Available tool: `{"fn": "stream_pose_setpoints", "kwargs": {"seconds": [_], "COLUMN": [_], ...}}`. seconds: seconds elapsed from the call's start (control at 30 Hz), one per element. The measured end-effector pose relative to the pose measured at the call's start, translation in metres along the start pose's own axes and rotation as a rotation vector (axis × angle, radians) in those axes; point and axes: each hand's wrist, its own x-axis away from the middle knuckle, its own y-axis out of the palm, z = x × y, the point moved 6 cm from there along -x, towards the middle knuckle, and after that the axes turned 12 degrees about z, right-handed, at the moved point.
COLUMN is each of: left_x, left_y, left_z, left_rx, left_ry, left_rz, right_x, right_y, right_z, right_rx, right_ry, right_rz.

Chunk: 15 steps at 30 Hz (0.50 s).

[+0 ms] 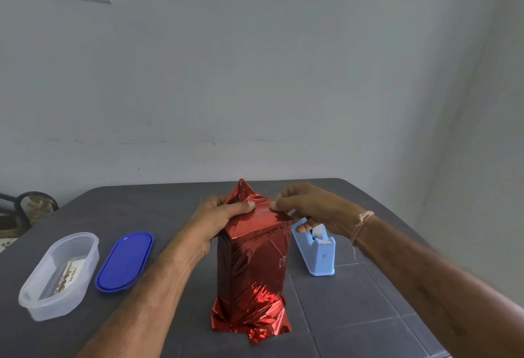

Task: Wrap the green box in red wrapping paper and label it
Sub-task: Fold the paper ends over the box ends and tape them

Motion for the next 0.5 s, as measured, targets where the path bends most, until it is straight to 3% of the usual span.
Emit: {"fn": "stream_pose_setpoints", "kwargs": {"seconds": [0.1, 0.17, 0.3, 0.37, 0.5], "left_x": [0.001, 0.0, -0.002, -0.001, 0.002], "left_y": [-0.001, -0.004, -0.005, -0.005, -0.006], "left_z": [-0.001, -0.003, -0.005, -0.005, -0.003], "left_rx": [0.006, -0.003, -0.026, -0.028, -0.03], "left_ry": [0.022, 0.039, 0.047, 0.049, 0.04], "left_rz": [0.024, 0.04, 0.056, 0.058, 0.062], "right_x": [0.005, 0.007, 0.009, 0.007, -0.001], "right_y": [-0.01, -0.024, -0.056, -0.055, -0.043], "right_z": [0.006, 0.023, 0.097, 0.13, 0.159], "right_rx": [-0.158, -0.243, -0.011, 0.054, -0.091], "right_ry": [-0.038, -0.046, 0.052, 0.159, 0.314], "right_rz": [0.09, 0.252, 0.696, 0.69, 0.522]}}
